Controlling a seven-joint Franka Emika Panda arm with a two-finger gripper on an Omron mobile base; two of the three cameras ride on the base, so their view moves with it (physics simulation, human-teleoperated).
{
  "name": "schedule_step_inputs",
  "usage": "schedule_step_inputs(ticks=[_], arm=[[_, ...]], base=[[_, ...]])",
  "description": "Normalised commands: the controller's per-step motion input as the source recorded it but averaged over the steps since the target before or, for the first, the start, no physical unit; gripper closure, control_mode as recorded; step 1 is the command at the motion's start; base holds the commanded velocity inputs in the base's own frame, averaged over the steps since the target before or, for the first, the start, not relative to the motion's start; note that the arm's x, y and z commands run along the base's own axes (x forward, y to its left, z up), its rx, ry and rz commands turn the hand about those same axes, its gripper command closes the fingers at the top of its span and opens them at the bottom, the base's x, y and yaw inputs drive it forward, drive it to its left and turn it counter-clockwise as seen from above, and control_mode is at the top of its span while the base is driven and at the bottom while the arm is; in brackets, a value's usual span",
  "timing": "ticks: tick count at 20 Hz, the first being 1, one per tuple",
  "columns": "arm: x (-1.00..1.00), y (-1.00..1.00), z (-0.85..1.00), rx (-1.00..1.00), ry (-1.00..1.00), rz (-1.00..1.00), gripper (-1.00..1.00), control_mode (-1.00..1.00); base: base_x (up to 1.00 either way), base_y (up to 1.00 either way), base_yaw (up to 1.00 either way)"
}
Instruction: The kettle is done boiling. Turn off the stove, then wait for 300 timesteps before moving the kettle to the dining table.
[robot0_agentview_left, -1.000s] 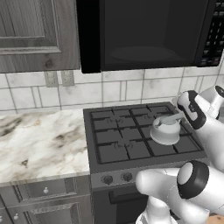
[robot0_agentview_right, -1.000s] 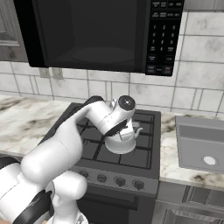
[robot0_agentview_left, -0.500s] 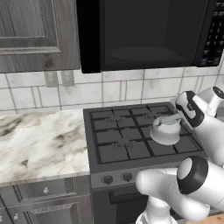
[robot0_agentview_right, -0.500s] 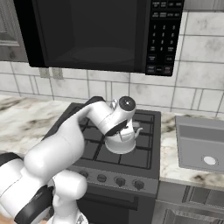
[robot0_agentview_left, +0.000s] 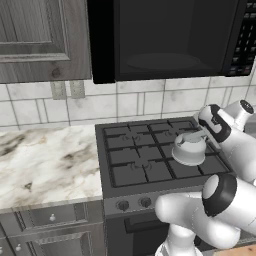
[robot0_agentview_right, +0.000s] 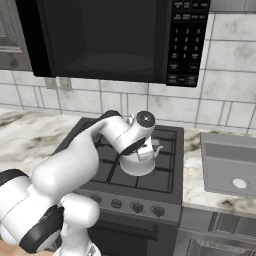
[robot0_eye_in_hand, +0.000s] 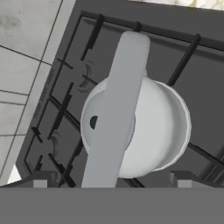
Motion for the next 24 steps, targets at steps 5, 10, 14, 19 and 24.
schedule_step_inputs(ticks=[5, 10, 14, 19, 24], arm=[[0.10, 0.00, -0.08, 0.00, 0.00, 0.00, -1.00, -1.00], [0.09, 0.00, -0.08, 0.00, 0.00, 0.00, -1.00, -1.00], [0.10, 0.00, -0.07, 0.00, 0.00, 0.00, -1.00, -1.00], [0.09, 0.00, -0.08, 0.00, 0.00, 0.00, -1.00, -1.00], [0.10, 0.00, -0.08, 0.00, 0.00, 0.00, -1.00, -1.00]], base=[[0.00, 0.00, 0.00], [0.00, 0.00, 0.00], [0.00, 0.00, 0.00], [0.00, 0.00, 0.00], [0.00, 0.00, 0.00]])
